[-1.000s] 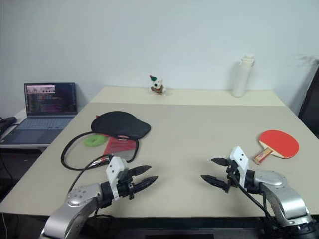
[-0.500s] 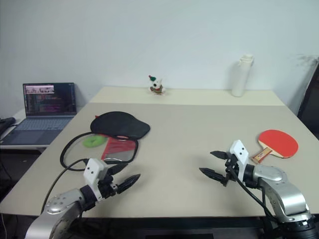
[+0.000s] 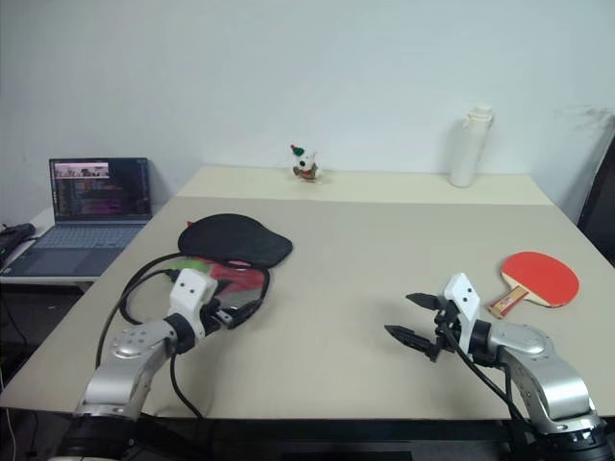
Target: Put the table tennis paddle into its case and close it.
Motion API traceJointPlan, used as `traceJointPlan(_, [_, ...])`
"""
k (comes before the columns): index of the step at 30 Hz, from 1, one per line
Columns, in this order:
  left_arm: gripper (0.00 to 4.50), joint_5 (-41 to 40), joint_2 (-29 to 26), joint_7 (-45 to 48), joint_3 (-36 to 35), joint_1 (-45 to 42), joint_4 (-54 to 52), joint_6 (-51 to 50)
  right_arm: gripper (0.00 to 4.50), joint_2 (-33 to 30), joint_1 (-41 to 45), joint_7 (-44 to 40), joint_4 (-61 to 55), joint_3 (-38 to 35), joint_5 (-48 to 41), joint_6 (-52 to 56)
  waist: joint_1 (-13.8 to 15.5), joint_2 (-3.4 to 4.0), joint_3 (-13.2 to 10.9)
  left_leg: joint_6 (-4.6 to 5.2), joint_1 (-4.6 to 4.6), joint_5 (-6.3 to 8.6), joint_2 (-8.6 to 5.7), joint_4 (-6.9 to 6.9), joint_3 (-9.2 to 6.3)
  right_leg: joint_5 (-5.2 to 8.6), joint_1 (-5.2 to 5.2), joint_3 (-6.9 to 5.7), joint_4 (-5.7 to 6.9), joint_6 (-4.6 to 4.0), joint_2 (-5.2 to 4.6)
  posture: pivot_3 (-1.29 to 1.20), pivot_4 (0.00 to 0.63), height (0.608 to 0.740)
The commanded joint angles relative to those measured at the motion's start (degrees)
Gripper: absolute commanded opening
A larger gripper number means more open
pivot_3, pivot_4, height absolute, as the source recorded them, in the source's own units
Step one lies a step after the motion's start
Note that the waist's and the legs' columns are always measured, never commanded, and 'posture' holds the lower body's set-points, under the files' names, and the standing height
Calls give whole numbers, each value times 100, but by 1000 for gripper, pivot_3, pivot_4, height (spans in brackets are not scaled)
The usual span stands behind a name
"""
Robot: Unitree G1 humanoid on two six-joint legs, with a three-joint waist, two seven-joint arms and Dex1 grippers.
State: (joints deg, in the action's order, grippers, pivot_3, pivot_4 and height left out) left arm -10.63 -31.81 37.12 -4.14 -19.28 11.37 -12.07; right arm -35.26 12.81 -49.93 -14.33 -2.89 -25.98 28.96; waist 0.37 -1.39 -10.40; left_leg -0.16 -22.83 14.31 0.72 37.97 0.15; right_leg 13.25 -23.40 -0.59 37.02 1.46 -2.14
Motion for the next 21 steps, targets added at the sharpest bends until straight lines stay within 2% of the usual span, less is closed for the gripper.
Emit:
traceJointPlan(1, [4446,85,-80,145,40,-153,210,106,4500,22,57,57,-169,-139,-66,-152,-17,0,0,0,0,0,1,0,0,0,0,-1,0,0,0,0,150,740])
traceJointPlan(9, [4446,184,-152,206,44,-175,464,-67,4500,28,-42,151,-251,-165,-80,-153,-36,0,0,0,0,0,1,0,-1,1,0,-1,2,2,0,0,150,740])
traceJointPlan(10, [4292,183,-156,238,61,-158,478,-93,4500,27,-48,164,-257,-171,-83,-154,-36,0,0,0,1,0,1,0,-1,1,0,0,2,3,0,0,150,740])
traceJointPlan(14, [3268,222,-121,243,86,-166,595,-37,4500,21,-72,192,-278,-196,-88,-146,-36,0,0,0,2,0,2,0,-2,2,0,0,4,4,0,0,150,740])
traceJointPlan(21, [817,247,-92,168,31,-343,1045,157,4500,-11,-100,241,-339,-240,-110,-108,-38,0,0,0,4,0,2,1,0,2,0,0,6,4,0,0,150,740])
